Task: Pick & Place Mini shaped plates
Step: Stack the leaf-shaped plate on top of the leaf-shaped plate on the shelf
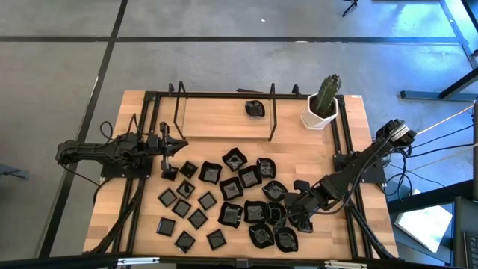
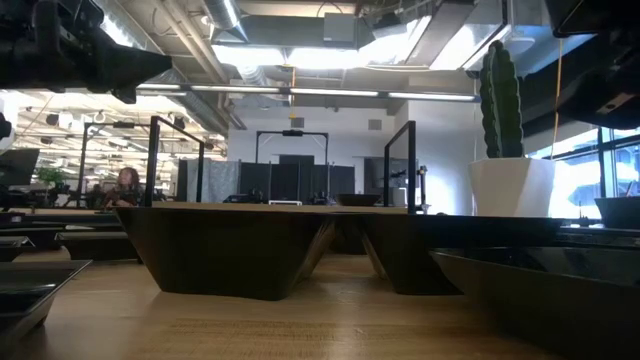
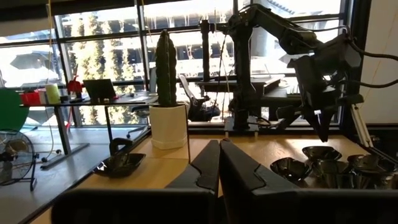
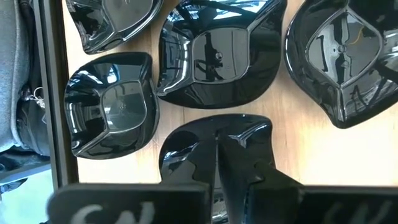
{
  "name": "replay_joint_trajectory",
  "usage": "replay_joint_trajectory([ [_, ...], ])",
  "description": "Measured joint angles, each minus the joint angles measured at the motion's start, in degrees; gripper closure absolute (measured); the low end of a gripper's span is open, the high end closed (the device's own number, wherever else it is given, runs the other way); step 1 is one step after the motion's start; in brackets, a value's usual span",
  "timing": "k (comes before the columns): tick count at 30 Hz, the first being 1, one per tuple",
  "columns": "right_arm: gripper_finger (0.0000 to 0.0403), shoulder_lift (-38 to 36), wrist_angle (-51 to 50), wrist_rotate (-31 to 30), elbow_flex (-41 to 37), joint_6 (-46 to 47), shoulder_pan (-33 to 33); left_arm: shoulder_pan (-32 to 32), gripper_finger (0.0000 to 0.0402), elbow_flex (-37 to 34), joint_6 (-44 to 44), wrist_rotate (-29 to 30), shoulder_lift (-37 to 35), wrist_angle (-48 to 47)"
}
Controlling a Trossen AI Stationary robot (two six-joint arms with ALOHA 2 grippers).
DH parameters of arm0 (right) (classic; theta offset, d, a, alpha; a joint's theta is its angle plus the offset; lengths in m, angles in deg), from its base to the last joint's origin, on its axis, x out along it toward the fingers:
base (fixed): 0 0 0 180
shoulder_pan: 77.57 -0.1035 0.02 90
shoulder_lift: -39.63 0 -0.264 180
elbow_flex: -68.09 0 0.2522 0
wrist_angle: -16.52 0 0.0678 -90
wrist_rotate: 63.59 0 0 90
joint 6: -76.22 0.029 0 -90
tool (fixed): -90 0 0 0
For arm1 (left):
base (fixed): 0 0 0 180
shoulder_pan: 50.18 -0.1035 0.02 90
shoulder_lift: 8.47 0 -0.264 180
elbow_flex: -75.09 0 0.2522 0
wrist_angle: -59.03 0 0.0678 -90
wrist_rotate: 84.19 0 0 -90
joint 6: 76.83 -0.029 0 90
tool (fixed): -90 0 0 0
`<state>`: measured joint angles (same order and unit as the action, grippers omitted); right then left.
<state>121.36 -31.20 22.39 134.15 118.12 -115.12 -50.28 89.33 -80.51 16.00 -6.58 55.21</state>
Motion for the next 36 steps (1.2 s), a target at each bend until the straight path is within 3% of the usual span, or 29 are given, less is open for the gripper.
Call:
replay_joint_trajectory([
  [5, 0.0384, 0.0, 0.1, -4.9, 0.0, 4.5, 0.0, 0.0, 0.0397, 0.0, 1.0, 0.0, 0.0, 0.0],
  [36, 0.0384, 0.0, 0.7, -4.8, 0.0, 4.1, 0.0, 0.0, 0.0398, 0.0, 1.0, 0.2, 0.0, 0.1],
])
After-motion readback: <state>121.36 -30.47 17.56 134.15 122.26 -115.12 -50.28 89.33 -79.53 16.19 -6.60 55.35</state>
